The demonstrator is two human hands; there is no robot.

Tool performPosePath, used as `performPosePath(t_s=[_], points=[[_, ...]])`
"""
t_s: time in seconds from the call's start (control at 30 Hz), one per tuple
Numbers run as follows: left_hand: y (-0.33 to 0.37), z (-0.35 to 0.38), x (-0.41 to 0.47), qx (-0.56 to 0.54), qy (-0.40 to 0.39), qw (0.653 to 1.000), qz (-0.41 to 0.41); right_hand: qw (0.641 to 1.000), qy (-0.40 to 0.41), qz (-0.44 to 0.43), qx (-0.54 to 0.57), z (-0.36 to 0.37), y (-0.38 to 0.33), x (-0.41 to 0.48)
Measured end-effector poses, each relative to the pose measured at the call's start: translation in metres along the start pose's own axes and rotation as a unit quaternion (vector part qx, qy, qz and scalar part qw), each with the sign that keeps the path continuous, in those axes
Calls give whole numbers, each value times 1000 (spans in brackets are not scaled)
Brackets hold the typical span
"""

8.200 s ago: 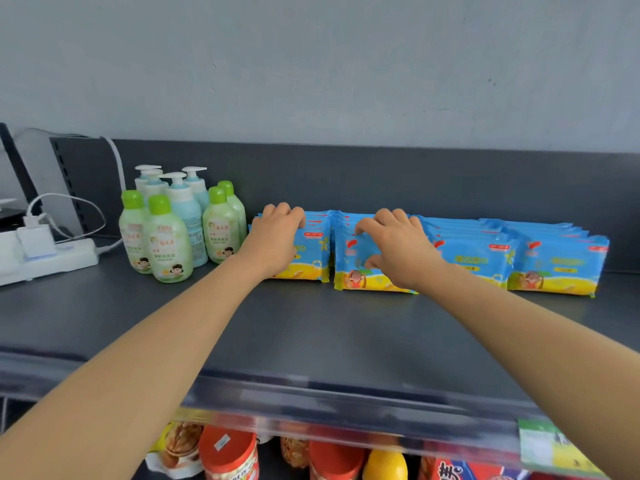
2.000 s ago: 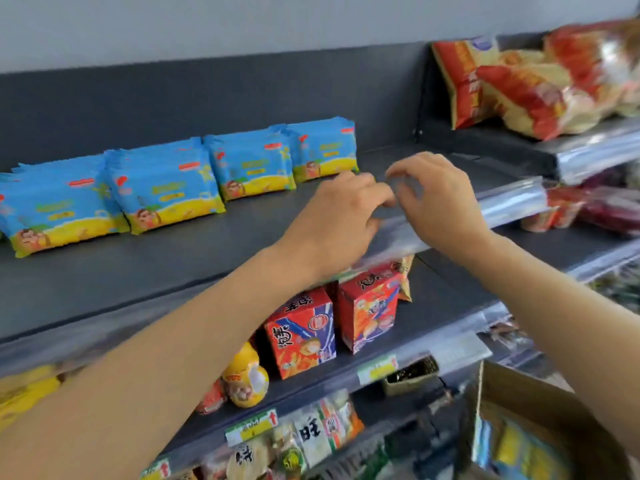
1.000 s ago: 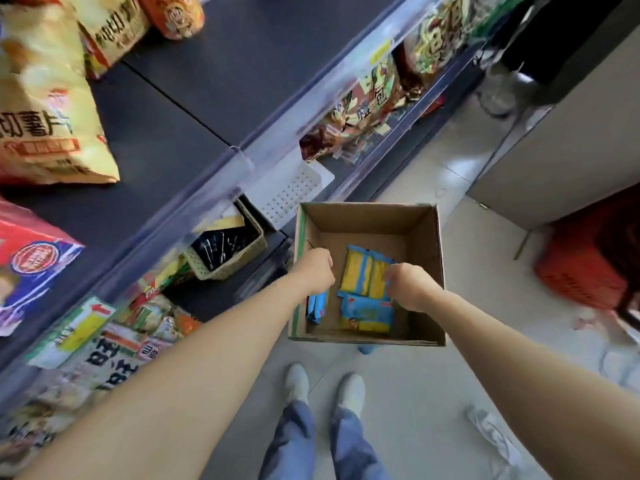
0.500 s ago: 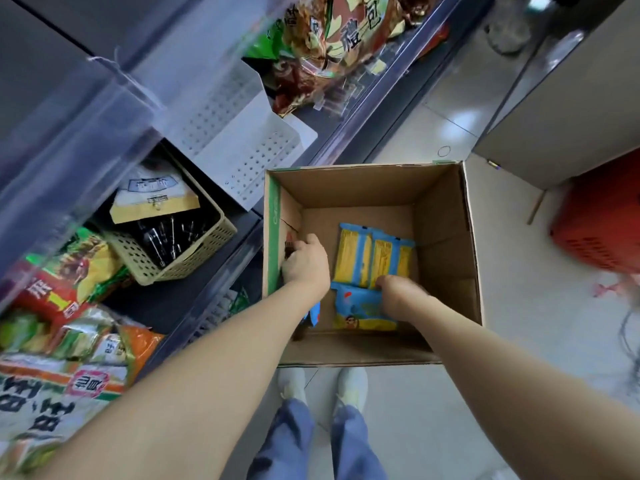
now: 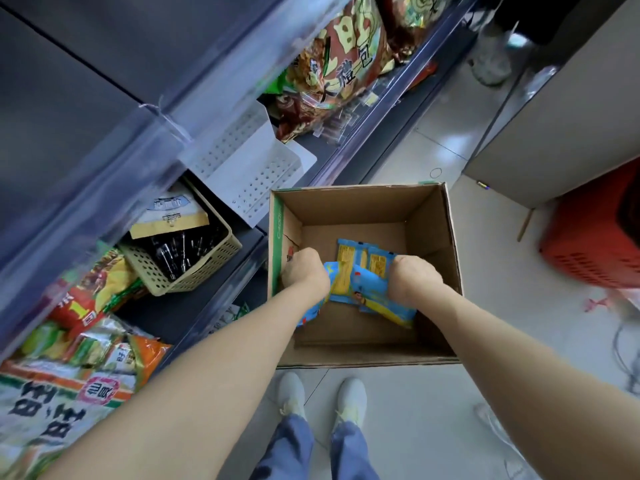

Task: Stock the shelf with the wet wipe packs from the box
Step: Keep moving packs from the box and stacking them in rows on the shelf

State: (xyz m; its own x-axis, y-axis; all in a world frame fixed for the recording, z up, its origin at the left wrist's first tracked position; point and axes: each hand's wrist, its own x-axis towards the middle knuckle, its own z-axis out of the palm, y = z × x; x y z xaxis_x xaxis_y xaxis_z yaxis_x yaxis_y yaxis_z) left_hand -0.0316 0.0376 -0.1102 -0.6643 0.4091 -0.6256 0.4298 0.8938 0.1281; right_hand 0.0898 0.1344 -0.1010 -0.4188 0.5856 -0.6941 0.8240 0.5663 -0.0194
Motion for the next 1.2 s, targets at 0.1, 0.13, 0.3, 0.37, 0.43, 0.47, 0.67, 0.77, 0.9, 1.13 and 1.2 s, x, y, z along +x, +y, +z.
performPosePath(t_s=[0.1, 0.13, 0.3, 0.37, 0.43, 0.47, 0.67, 0.77, 0.9, 1.13, 1.2], points=[[1, -37, -21, -59, -25, 998, 4, 998, 28, 2, 51, -39, 1, -24], [1, -52, -29, -83, -25, 996, 6, 997, 41, -3, 60, -54, 0, -34], [9, -138, -89, -263, -29, 964, 28, 989, 112, -38, 84, -138, -9, -95], [14, -174, -118, -321, -37, 946, 30, 984, 149, -62, 78, -174, -15, -121], [12, -217, -155, -335, -17, 940, 60, 974, 189, -93, 80, -214, -25, -161], [10, -238, -174, -334, 1, 939, 84, 968, 210, -109, 87, -235, -30, -180], [-28, -346, -285, -330, 178, 909, 181, 904, 350, -227, 91, -337, -74, -296], [-61, -388, -335, -265, 271, 907, 185, 860, 392, -299, 134, -374, -105, -350], [-114, -435, -398, -218, 378, 884, 168, 800, 427, -391, 155, -405, -161, -405], [-228, -489, -462, -183, 526, 829, 57, 722, 431, -523, 139, -415, -279, -452], [-261, -499, -470, -162, 545, 823, 12, 715, 420, -546, 122, -412, -313, -458]])
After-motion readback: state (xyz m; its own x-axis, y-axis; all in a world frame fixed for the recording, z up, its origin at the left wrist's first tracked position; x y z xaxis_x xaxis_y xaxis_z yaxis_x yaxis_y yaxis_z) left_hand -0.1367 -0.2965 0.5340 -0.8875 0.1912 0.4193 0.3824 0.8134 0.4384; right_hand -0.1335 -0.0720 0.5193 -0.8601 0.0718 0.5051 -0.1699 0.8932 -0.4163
